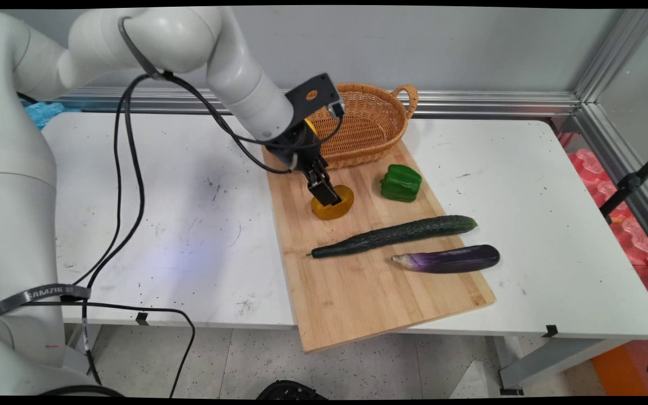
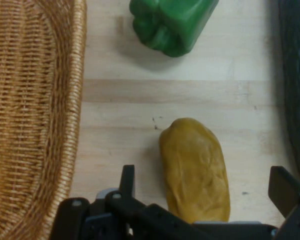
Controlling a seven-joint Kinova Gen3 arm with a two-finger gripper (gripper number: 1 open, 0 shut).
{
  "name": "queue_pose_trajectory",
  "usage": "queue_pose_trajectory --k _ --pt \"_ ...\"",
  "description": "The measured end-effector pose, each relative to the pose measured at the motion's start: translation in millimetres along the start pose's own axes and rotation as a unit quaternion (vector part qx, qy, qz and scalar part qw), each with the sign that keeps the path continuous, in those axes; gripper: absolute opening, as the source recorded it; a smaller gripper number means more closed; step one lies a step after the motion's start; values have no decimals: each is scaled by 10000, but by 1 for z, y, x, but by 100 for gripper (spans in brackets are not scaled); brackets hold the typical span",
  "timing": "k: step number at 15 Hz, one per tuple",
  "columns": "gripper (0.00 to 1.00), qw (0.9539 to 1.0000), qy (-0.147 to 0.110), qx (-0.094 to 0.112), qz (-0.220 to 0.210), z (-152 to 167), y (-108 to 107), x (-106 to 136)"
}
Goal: Pick up the potato from the cutting board
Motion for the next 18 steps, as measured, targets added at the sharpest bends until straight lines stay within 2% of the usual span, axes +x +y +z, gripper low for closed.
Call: queue_pose_trajectory --k 17,18 --pt "100 9999 55 -9 -104 48 -1 -17" --pt "0 9999 54 -38 -111 50 -1 -17"
